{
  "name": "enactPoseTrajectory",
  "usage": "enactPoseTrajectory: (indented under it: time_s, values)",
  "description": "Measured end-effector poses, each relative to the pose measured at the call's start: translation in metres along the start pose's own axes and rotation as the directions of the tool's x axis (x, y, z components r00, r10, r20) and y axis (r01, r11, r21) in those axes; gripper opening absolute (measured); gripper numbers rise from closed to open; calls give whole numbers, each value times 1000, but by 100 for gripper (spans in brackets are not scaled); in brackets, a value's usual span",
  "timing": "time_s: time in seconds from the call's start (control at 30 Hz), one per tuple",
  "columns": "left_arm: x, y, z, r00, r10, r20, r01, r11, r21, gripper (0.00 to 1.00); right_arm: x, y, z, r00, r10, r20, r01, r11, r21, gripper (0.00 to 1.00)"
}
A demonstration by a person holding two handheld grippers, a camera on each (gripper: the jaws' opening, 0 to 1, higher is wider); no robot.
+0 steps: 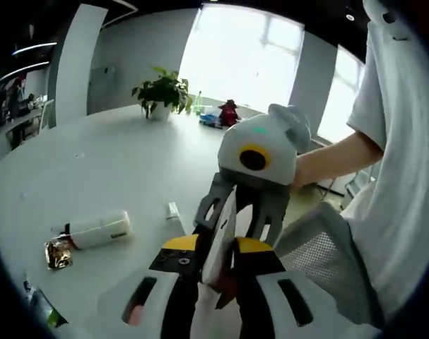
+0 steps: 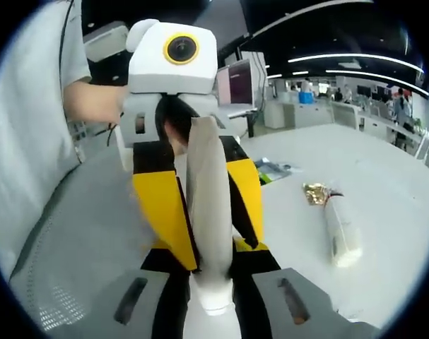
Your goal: Arrange the skincare products in the storage area until every visible bottle or jar stands upright without overlapping.
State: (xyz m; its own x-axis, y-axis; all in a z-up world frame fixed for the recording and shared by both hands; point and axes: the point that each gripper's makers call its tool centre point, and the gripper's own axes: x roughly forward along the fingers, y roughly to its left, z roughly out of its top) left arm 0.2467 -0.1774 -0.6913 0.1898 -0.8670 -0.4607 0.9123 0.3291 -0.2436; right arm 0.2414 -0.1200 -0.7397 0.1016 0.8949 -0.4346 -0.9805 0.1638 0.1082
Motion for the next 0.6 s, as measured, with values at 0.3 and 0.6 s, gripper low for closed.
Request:
enactPoseTrajectory:
  time_s: [0.3,0.6]
  values:
    - [-1,12,5,999,26,19,-27,1000,16,12,3,-13,2,1000,3,-13,-4,1000,-29,21]
    - [3,24,12,997,80,21,-81,995,62,13,2,-28,5,1000,-13,-5,12,996,-92,21]
